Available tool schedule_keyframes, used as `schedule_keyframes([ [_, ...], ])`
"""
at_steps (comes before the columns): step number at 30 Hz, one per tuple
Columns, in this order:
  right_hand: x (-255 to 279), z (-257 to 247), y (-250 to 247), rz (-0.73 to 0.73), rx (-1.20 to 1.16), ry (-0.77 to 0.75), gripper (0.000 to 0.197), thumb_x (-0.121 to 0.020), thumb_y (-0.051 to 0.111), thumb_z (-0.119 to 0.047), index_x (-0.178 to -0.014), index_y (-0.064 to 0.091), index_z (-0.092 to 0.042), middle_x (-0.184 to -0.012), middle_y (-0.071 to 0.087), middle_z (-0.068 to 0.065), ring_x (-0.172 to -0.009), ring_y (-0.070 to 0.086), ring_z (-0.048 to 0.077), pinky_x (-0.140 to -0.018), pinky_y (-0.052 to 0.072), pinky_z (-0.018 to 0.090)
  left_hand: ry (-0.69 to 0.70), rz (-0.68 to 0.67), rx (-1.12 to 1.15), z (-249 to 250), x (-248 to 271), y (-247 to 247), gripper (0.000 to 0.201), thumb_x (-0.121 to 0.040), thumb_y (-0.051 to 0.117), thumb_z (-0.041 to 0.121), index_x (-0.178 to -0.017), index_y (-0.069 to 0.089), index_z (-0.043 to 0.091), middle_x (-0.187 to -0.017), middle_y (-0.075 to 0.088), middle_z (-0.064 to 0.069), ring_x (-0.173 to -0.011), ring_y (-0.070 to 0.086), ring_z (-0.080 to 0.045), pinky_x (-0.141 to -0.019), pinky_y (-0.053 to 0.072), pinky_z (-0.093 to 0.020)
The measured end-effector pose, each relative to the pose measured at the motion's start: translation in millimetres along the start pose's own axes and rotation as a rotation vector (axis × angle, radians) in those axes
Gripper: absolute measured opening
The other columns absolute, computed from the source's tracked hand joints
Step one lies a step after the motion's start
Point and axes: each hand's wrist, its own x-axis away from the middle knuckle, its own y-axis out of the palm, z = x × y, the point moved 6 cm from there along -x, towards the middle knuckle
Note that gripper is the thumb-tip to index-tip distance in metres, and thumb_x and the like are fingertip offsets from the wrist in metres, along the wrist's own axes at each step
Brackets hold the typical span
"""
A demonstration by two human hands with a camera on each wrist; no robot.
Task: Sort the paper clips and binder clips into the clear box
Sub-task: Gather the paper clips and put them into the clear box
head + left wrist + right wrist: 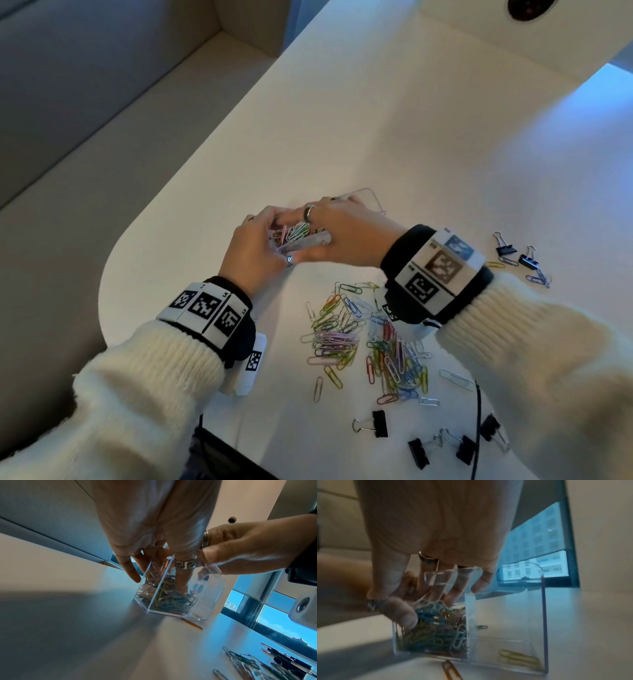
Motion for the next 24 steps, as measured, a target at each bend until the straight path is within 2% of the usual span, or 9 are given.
schedule_keyframes([
  [2, -2, -2, 10, -0.012, 0.214, -0.005, 0.051, -0.083, 0.054, -0.053, -0.130, 0.046, -0.034, -0.130, 0.050, -0.010, -0.117, 0.047, 0.016, -0.100, 0.028, 0.039, 0.005, -0.004, 0.015, 0, 0, 0, 0.055, -0.063, 0.080, 0.010, -0.113, 0.058, 0.015, -0.097, 0.058, 0.007, -0.095, 0.052, -0.014, -0.073, 0.037, -0.010],
  [4, -2, 0, 11, 0.016, 0.306, 0.004, 0.048, -0.084, 0.050, -0.054, -0.124, 0.052, -0.027, -0.126, 0.049, -0.008, -0.117, 0.045, 0.018, -0.097, 0.024, 0.039, 0.007, -0.009, 0.032, 0, 0, 0, 0.057, -0.062, 0.081, 0.009, -0.114, 0.058, 0.014, -0.100, 0.058, 0.008, -0.099, 0.053, -0.013, -0.080, 0.041, -0.017],
  [6, 0, 5, 7, 0.046, 0.255, 0.025, 0.047, -0.084, 0.050, -0.056, -0.119, 0.057, -0.025, -0.121, 0.051, -0.007, -0.115, 0.044, 0.018, -0.096, 0.025, 0.039, 0.007, -0.008, 0.038, 0, -1, -1, 0.057, -0.062, 0.081, 0.008, -0.114, 0.058, 0.014, -0.102, 0.060, 0.007, -0.103, 0.055, -0.016, -0.087, 0.043, -0.025],
  [11, 19, 26, -14, 0.191, -0.064, 0.082, 0.039, -0.082, 0.059, -0.048, -0.119, 0.055, -0.035, -0.115, 0.052, -0.010, -0.109, 0.041, 0.013, -0.092, 0.025, 0.034, -0.029, 0.012, 0.045, 0, 1, -1, 0.054, -0.064, 0.081, 0.009, -0.112, 0.059, 0.015, -0.102, 0.059, 0.005, -0.102, 0.053, -0.015, -0.086, 0.041, -0.024],
  [14, 29, 36, -21, 0.209, 0.004, 0.119, 0.038, -0.082, 0.063, -0.038, -0.118, 0.054, -0.033, -0.113, 0.053, -0.011, -0.104, 0.038, 0.011, -0.084, 0.022, 0.030, -0.027, 0.003, 0.045, 2, 2, -1, 0.054, -0.064, 0.081, 0.009, -0.113, 0.058, 0.015, -0.102, 0.058, 0.009, -0.105, 0.054, -0.017, -0.091, 0.043, -0.030],
  [17, 39, 45, -24, 0.217, 0.116, 0.169, 0.038, -0.083, 0.063, -0.030, -0.119, 0.052, -0.030, -0.115, 0.053, -0.011, -0.112, 0.038, 0.014, -0.085, 0.022, 0.030, -0.024, -0.007, 0.056, 3, 2, 0, 0.055, -0.064, 0.080, 0.009, -0.114, 0.057, 0.015, -0.102, 0.058, 0.010, -0.106, 0.055, -0.017, -0.092, 0.044, -0.029],
  [19, 42, 48, -23, 0.209, 0.200, 0.178, 0.039, -0.084, 0.062, -0.026, -0.122, 0.052, -0.029, -0.118, 0.054, -0.010, -0.116, 0.038, 0.015, -0.088, 0.024, 0.031, 0.000, 0.007, 0.058, 6, 4, 0, 0.055, -0.064, 0.081, 0.010, -0.114, 0.058, 0.015, -0.100, 0.059, 0.010, -0.104, 0.056, -0.017, -0.090, 0.044, -0.025],
  [22, 44, 48, -23, 0.201, 0.264, 0.148, 0.040, -0.086, 0.058, -0.022, -0.125, 0.051, -0.028, -0.122, 0.055, -0.010, -0.119, 0.039, 0.015, -0.094, 0.027, 0.032, 0.052, 0.059, -0.001, 15, 12, 1, 0.053, -0.065, 0.081, 0.014, -0.114, 0.059, 0.017, -0.091, 0.054, 0.017, -0.095, 0.053, -0.013, -0.074, 0.038, -0.007],
  [24, 46, 48, -21, 0.194, 0.313, 0.127, 0.039, -0.088, 0.056, -0.022, -0.126, 0.051, -0.029, -0.125, 0.055, -0.010, -0.121, 0.040, 0.015, -0.095, 0.027, 0.032, 0.071, 0.102, -0.007, 19, 18, 0, 0.054, -0.063, 0.082, 0.013, -0.113, 0.060, 0.017, -0.088, 0.052, 0.019, -0.094, 0.053, -0.014, -0.072, 0.036, -0.006],
])
